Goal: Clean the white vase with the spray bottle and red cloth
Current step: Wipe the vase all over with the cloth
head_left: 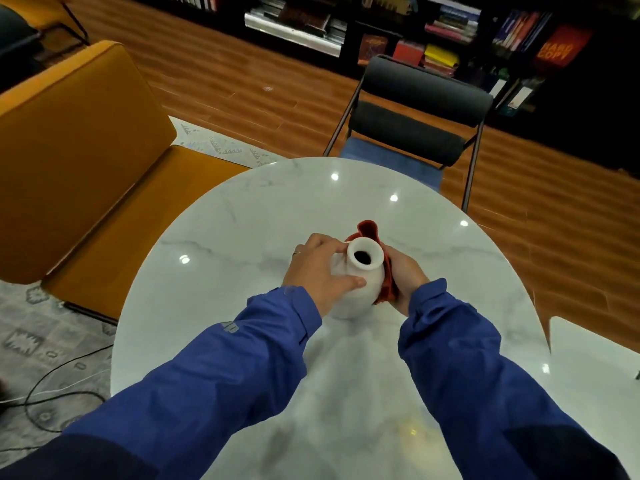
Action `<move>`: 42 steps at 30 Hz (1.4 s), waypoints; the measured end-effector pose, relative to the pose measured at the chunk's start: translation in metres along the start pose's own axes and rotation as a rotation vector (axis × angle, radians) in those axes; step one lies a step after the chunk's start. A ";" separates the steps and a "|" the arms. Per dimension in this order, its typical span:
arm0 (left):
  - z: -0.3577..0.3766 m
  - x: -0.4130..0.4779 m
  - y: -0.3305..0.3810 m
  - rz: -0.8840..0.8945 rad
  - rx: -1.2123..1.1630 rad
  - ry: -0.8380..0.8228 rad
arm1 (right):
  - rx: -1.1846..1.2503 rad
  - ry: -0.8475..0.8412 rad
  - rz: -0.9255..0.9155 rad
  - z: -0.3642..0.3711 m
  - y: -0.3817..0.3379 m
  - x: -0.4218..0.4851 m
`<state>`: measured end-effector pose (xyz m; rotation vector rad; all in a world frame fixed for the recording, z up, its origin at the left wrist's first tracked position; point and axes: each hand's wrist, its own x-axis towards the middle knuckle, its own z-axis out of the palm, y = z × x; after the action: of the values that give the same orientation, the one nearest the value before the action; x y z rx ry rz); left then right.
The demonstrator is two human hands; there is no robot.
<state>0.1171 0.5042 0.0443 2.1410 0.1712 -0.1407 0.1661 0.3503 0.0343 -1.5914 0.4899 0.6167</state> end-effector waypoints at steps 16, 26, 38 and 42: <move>0.003 -0.002 -0.005 0.028 -0.012 0.017 | 0.174 0.269 -0.056 0.014 0.109 -0.061; -0.029 -0.058 -0.016 -0.028 -0.528 0.001 | 0.180 0.150 -0.382 0.038 0.052 -0.132; -0.039 -0.038 -0.038 -0.265 -0.734 0.266 | -0.047 0.393 -0.390 0.020 0.040 -0.103; -0.031 -0.014 -0.014 -0.113 -0.528 0.136 | -0.342 0.218 -0.397 0.014 0.032 -0.086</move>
<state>0.1021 0.5367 0.0514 1.6140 0.3660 -0.0109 0.0787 0.3567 0.0646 -2.0266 0.2202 0.2307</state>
